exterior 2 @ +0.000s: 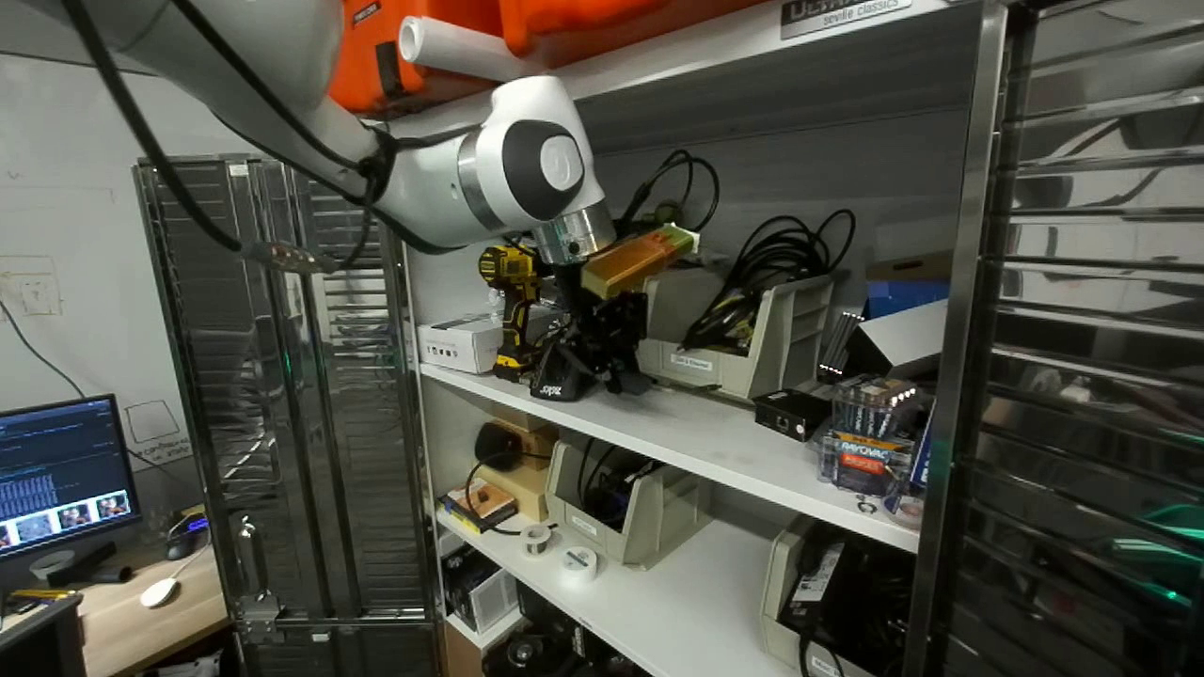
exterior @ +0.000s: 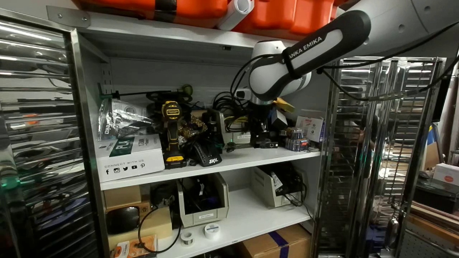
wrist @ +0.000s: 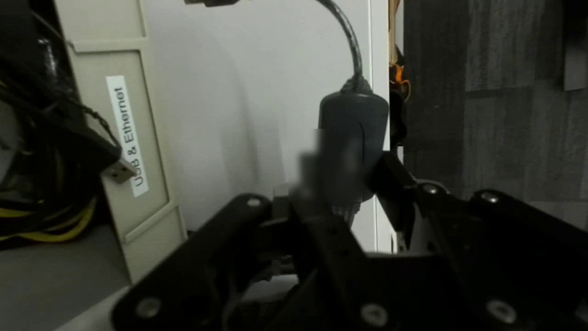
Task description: Put the extension cables into the compartment.
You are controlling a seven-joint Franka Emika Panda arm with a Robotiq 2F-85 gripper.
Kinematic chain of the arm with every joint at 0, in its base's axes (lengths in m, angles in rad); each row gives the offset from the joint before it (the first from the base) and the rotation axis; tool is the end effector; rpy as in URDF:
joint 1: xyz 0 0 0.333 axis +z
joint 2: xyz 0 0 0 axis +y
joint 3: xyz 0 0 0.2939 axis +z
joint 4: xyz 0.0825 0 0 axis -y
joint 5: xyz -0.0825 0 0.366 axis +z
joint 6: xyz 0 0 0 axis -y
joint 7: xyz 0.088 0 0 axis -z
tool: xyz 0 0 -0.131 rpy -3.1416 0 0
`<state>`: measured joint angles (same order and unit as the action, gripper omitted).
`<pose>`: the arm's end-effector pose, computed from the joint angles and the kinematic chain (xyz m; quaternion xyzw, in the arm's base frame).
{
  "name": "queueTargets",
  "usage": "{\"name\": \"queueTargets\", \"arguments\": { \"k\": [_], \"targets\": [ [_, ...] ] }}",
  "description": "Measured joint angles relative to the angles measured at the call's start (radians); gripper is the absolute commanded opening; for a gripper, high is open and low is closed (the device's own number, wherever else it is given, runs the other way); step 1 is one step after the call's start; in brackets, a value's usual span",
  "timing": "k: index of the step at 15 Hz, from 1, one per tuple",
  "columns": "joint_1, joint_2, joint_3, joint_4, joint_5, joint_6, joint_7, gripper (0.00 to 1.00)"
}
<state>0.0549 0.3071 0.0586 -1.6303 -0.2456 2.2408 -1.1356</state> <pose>0.6598 0.0598 0.4368 0.7627 0.6213 0.0835 0.1591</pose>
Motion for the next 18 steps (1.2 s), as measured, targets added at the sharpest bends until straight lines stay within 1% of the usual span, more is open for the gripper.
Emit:
{"name": "queueTargets", "arguments": {
  "k": [2,4,7,10,13,15,18],
  "targets": [
    [0.0,-0.048,-0.005,-0.083,-0.029,0.116,0.088,0.17],
    [0.0,-0.077,-0.013,-0.15,-0.087,0.241,0.179,0.17],
    [0.0,-0.087,-0.04,-0.225,-0.215,0.432,0.356,0.17],
    [0.006,-0.086,-0.087,-0.266,-0.365,0.578,0.576,0.17],
    [0.029,-0.086,-0.151,-0.258,-0.517,0.657,0.815,0.16],
    [0.051,-0.085,-0.188,-0.225,-0.607,0.67,0.967,0.16],
    [0.087,-0.075,-0.233,-0.141,-0.727,0.669,1.19,0.16]
  ]
}}
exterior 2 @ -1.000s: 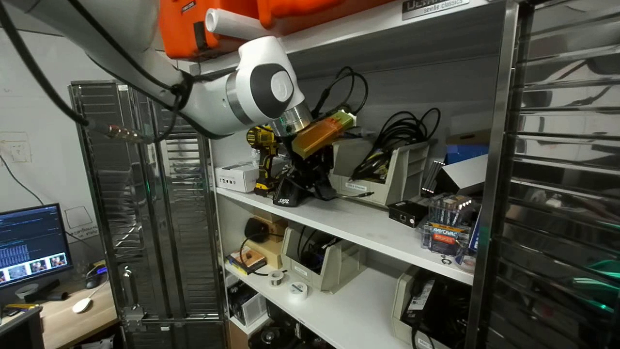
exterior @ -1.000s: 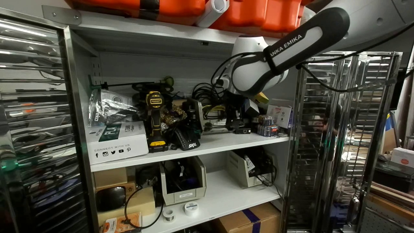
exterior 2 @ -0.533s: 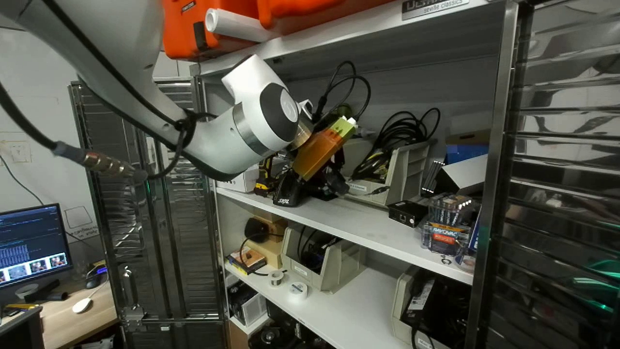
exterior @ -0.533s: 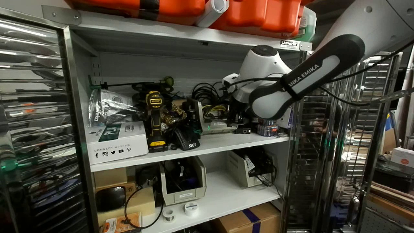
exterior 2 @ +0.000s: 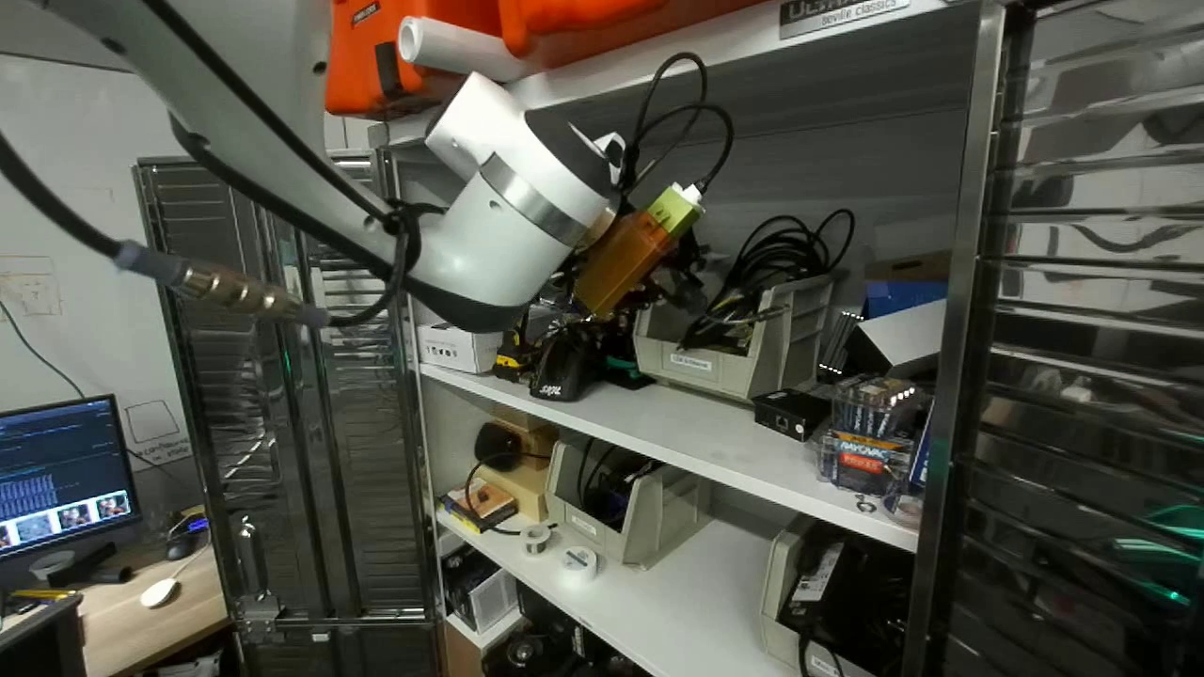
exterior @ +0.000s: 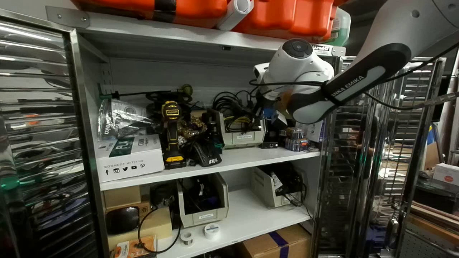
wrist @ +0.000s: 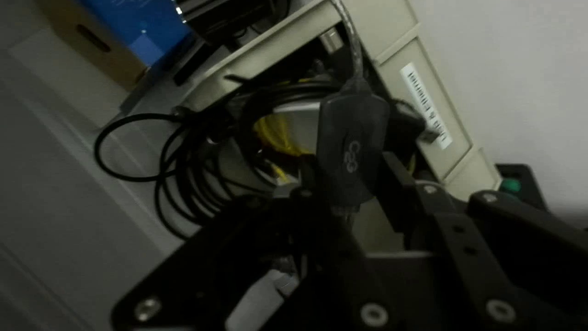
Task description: Put the extension cables into the compartment.
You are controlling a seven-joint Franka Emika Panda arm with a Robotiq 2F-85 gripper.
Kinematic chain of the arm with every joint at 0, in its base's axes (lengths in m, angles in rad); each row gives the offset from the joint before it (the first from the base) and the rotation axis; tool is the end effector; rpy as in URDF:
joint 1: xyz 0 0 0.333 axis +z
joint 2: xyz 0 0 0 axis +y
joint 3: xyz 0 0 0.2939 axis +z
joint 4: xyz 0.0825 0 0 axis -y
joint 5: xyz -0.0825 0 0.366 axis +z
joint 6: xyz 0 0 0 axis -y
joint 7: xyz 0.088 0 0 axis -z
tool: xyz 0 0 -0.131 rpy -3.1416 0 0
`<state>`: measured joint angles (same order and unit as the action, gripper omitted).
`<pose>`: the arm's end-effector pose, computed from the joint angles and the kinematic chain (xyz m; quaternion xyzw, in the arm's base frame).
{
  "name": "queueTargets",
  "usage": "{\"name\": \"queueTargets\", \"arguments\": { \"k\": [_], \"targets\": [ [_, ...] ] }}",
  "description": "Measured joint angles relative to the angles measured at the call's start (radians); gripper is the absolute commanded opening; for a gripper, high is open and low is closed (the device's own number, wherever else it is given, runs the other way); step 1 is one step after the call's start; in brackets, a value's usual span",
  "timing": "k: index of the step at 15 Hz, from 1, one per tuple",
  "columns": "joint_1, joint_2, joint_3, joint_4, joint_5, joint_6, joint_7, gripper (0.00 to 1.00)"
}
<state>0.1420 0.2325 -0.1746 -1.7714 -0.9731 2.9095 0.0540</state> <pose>0.6627 0.0336 0.4879 0.8026 0.3367 0.3848 0.3073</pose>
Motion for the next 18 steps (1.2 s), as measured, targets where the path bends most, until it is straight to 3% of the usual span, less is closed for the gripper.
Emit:
{"name": "queueTargets", "arguments": {
  "k": [10,13,17,18],
  "targets": [
    [0.162,0.266,-0.141,0.444,-0.374,-0.127,0.732,0.16],
    [0.187,0.356,-0.151,0.541,-0.426,-0.2,0.831,0.16],
    [0.191,0.437,-0.151,0.594,-0.427,-0.269,0.834,0.16],
    [0.19,0.451,-0.151,0.603,-0.426,-0.284,0.833,0.6]
  ]
}}
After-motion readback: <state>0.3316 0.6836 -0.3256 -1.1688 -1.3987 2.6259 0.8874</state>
